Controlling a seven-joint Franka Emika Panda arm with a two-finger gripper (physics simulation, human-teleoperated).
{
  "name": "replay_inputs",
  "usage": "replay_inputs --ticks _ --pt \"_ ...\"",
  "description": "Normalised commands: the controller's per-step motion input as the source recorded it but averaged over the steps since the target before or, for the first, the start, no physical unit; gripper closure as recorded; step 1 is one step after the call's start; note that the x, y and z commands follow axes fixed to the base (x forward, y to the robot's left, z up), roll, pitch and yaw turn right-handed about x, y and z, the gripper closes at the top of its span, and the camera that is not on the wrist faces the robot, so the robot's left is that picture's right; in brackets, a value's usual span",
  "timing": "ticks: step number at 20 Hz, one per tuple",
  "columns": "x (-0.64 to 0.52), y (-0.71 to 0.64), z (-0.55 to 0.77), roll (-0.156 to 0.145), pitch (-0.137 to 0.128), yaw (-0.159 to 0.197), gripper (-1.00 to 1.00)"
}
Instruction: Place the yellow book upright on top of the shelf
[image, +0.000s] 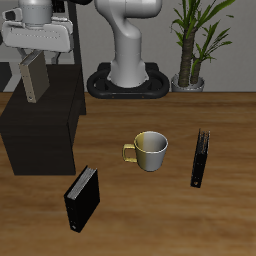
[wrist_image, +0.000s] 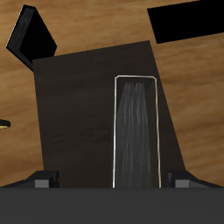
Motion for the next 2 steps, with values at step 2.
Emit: replay_inputs --ticks 2 --pt "-0.07 0.11 0.13 -0.053 -0.02 -0.014 -1.0"
